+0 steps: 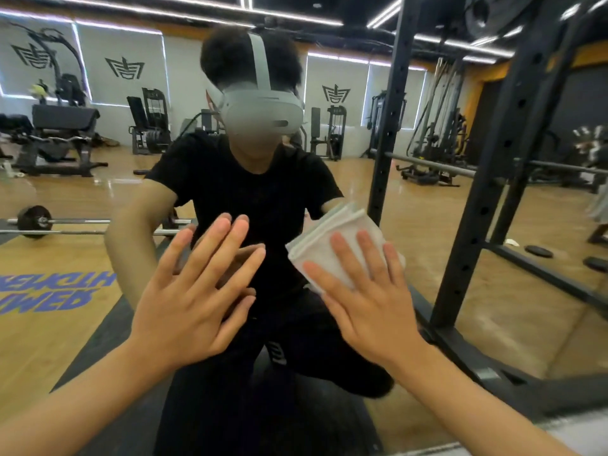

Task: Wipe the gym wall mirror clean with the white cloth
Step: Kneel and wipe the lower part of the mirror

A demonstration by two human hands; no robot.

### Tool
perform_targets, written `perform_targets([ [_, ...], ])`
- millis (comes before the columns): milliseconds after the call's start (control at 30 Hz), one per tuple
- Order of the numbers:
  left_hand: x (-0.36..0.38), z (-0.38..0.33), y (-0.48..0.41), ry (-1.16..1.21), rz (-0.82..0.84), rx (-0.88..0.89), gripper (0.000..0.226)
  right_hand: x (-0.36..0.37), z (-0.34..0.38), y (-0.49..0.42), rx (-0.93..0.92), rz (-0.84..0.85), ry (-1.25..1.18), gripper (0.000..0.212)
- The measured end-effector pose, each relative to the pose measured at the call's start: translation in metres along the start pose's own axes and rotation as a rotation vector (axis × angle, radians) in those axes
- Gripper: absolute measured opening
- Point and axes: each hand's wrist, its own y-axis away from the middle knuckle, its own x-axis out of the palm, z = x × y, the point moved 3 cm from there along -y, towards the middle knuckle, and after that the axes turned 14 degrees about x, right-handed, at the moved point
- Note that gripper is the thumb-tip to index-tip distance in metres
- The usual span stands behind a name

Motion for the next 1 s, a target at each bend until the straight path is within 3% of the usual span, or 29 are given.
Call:
perform_targets([
  [100,0.001,-0.001,0.0,-0.006,0.001,-0.018,0.068,-0.015,-0.01,-0.029,0.112,-0.049,-0.048,0.053],
  [200,-0.001,0.0,0.0,0.003,-0.005,-0.004,0.068,-0.028,0.029,-0.079,0.313,-0.139,-0.18,0.051],
  [267,-0.001,0.0,0.0,0.013,-0.001,-0.003,0.069,-0.025,0.046,-0.081,0.33,-0.17,-0.207,0.051],
  [467,-0.002,0.002,0.003,-0.022,-0.017,0.015,0.069,0.04,0.032,0.049,0.251,-0.07,-0.16,0.054],
  [600,0.001,-0.002,0.004,-0.012,-0.004,0.013,0.069,0.064,0.003,0.146,0.52,0.034,-0.198,0.051],
  [733,0.001,0.0,0.005,-0.019,-0.009,0.024,0.071,0.044,0.005,0.099,0.846,-0.045,-0.31,0.061],
  [867,0.0,0.0,0.006,-0.005,-0.005,0.04,0.071,0.052,0.006,0.087,0.891,-0.164,-0.312,0.057],
  [1000,-0.003,0.001,0.006,0.023,-0.001,0.057,0.072,0.091,0.035,0.204,1.272,0.013,-0.521,0.063],
])
